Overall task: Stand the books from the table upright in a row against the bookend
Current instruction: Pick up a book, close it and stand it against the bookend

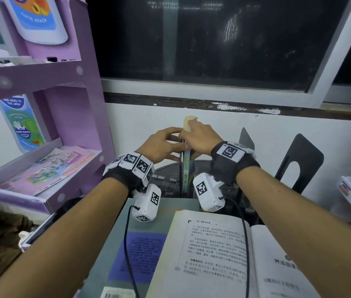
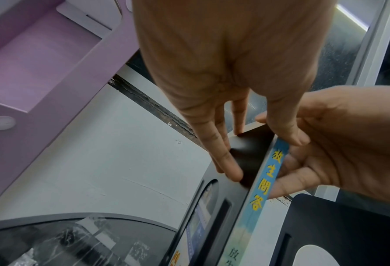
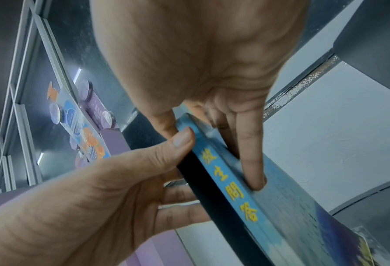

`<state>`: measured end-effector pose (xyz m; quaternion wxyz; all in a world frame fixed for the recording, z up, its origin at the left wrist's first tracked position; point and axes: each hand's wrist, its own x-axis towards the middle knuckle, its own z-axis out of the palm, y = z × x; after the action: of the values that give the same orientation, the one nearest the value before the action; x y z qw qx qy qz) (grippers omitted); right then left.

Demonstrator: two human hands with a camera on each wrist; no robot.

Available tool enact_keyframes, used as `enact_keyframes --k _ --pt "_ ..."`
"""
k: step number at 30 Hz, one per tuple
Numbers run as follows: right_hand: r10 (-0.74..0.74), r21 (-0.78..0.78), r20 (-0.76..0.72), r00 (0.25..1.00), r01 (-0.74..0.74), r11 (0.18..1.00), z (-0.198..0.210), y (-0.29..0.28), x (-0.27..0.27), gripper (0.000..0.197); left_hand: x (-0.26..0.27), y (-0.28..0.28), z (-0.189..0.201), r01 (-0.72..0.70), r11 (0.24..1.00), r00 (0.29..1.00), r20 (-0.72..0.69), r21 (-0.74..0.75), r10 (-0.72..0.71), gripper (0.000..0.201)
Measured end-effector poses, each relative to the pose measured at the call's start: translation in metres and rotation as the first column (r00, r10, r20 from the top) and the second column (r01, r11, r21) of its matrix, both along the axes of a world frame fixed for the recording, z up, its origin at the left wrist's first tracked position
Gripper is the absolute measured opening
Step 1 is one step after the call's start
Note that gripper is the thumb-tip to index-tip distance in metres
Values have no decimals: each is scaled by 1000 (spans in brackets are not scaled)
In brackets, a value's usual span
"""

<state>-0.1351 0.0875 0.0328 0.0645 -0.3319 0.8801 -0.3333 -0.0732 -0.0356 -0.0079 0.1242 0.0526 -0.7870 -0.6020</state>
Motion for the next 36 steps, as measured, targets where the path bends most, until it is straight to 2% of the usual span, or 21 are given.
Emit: enact_keyframes --k 4,9,13,16,19,24,31,33,36 --pt "34 -82 170 985 -21 996 1 2 5 28 2 1 0 -32 999 999 -25 13 32 44" --pt "40 -121 248 968 -10 993 2 3 7 29 5 3 1 -81 996 995 -69 -40 78 46" --pt "46 -123 279 959 -12 992 2 4 7 30 6 3 -2 -92 993 992 -91 -68 86 49" --pt "46 -119 294 955 -11 993 3 5 7 32 8 -1 -3 -51 996 996 -70 -76 46 50" --pt "67 -142 340 938 -19 990 3 5 7 26 11 -5 -5 -8 998 998 -59 -56 5 48" --pt "34 -111 282 959 -3 994 0 2 10 31 12 -7 -7 13 998 997 -75 -55 -17 47" --pt "72 -146 305 950 -28 989 -2 8 9 28 12 -7 -8 16 998 997 -78 -65 -21 44" --pt "74 -166 311 947 -22 986 -4 9 9 34 12 -7 -8 17 998 997 -77 -67 -22 43" --pt "52 -185 326 944 9 983 -6 11 9 56 12 -7 -7 4 997 998 -64 -75 -8 40"
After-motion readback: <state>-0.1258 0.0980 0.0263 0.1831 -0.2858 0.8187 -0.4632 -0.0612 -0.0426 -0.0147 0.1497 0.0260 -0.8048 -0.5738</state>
